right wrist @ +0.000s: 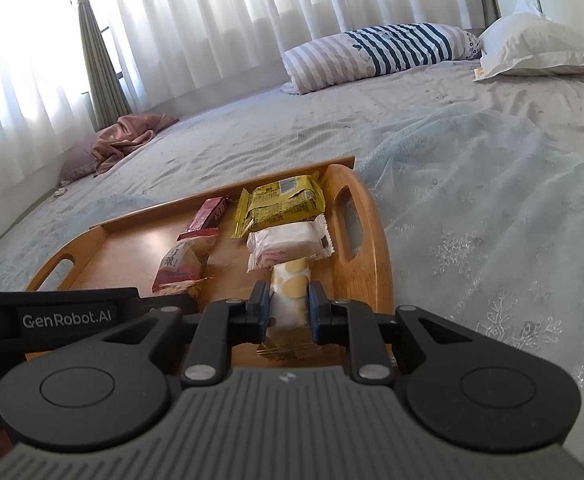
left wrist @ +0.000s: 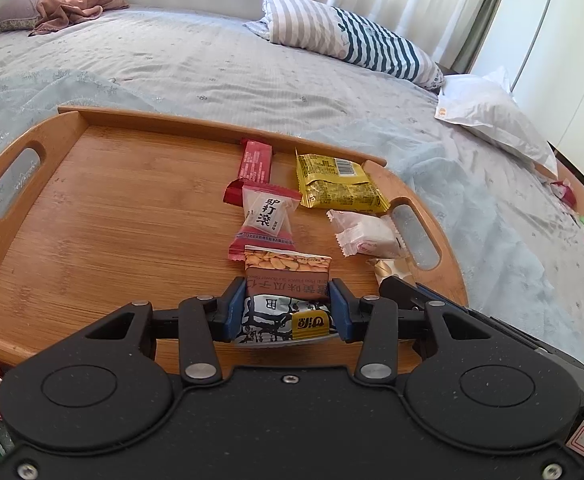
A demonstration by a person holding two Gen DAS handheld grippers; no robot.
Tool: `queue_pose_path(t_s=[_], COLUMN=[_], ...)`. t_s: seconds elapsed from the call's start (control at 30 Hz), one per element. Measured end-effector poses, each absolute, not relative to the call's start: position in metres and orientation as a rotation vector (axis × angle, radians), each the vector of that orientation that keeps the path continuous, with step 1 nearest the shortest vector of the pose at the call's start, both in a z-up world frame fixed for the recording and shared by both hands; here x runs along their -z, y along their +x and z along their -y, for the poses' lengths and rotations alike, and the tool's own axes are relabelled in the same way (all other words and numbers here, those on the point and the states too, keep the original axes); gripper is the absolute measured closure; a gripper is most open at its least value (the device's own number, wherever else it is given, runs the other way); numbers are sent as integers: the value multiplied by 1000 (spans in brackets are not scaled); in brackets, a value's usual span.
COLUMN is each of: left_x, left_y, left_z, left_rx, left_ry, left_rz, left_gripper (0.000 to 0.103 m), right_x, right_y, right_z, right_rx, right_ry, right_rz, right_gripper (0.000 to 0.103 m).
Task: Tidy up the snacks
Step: 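Carry both packets onto the tray and open both tools to release them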
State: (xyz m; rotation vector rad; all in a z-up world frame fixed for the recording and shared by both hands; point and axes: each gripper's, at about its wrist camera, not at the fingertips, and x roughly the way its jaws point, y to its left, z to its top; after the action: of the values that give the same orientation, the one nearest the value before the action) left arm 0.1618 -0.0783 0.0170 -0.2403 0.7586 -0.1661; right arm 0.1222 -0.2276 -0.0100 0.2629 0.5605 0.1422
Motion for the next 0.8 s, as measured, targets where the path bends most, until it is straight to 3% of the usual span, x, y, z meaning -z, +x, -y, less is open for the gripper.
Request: queue_pose_path(t_s=[0.43,0.8], left_x=[-17,-29], left_y=[162,149], left_z=[75,63], left_rx=[169,178], left_ry=[-254,-262], left_rz=[-765,-748], left_gripper=[59,30], right_x=[12,0], right_y=[124,112], right_z=[228,228], right_rx=[-145,-143], right_ry=[266,243], right_rz=[-562,-527], right_gripper=[75,72])
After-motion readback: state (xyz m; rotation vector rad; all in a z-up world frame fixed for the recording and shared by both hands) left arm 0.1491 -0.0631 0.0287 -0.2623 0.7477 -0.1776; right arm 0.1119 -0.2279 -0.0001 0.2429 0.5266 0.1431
